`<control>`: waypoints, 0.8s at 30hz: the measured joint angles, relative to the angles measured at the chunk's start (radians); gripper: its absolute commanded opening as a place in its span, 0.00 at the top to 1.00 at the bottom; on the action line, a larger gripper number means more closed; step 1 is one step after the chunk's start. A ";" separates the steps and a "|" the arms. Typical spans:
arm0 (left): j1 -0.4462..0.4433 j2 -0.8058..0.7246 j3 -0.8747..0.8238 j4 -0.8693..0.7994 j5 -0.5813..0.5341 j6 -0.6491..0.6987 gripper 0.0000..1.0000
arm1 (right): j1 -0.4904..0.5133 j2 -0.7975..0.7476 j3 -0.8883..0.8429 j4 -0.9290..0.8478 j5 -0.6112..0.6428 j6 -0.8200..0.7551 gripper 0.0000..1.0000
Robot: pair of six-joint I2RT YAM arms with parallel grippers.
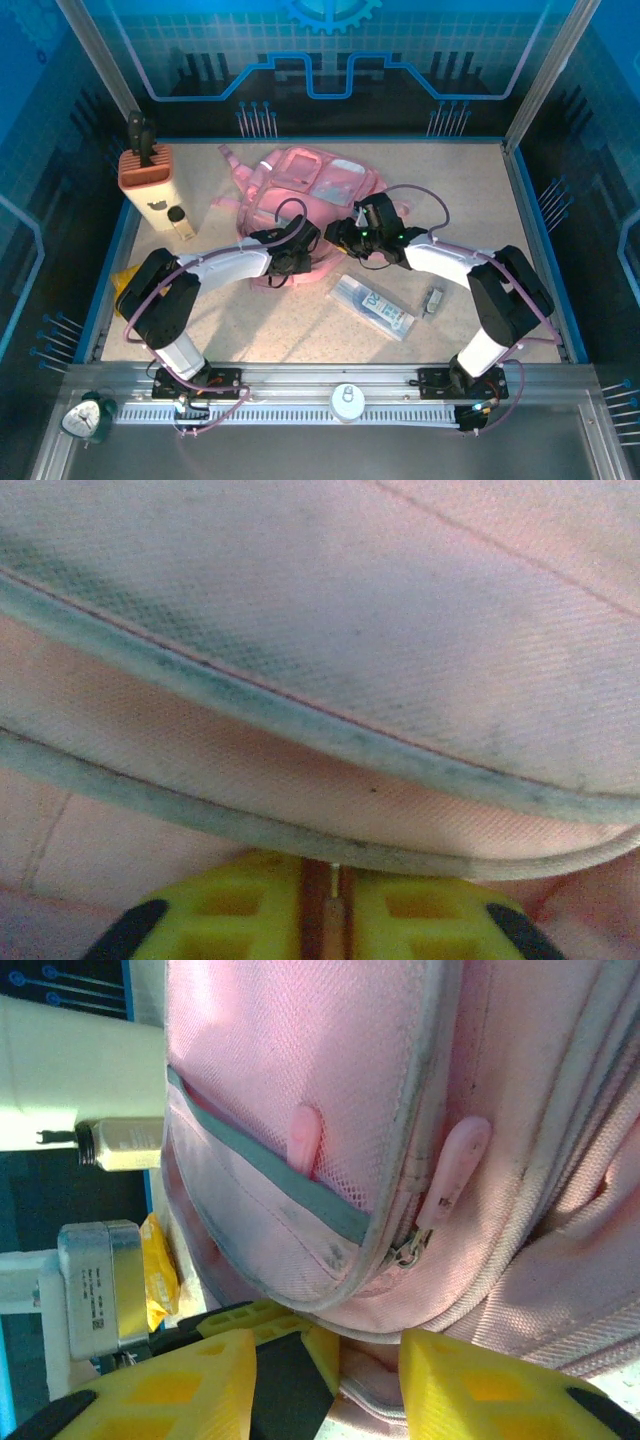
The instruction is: Pack the student bag
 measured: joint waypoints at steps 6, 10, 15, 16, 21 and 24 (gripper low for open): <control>0.001 -0.012 0.000 0.002 0.005 0.022 1.00 | 0.051 0.000 -0.009 0.000 0.069 0.045 0.47; 0.006 -0.077 0.000 -0.012 0.008 0.028 1.00 | 0.075 -0.005 -0.057 0.034 0.089 0.113 0.43; 0.010 -0.138 0.001 -0.035 0.008 0.027 1.00 | 0.097 -0.015 -0.086 0.055 0.119 0.182 0.38; 0.010 -0.145 0.001 -0.037 0.008 0.027 1.00 | 0.102 -0.016 -0.085 0.065 0.121 0.193 0.37; 0.014 -0.156 0.001 -0.042 0.016 0.027 1.00 | 0.118 -0.010 -0.067 0.096 0.147 0.232 0.46; 0.014 -0.156 0.006 -0.053 0.024 0.029 1.00 | 0.124 0.009 -0.049 0.127 0.166 0.245 0.55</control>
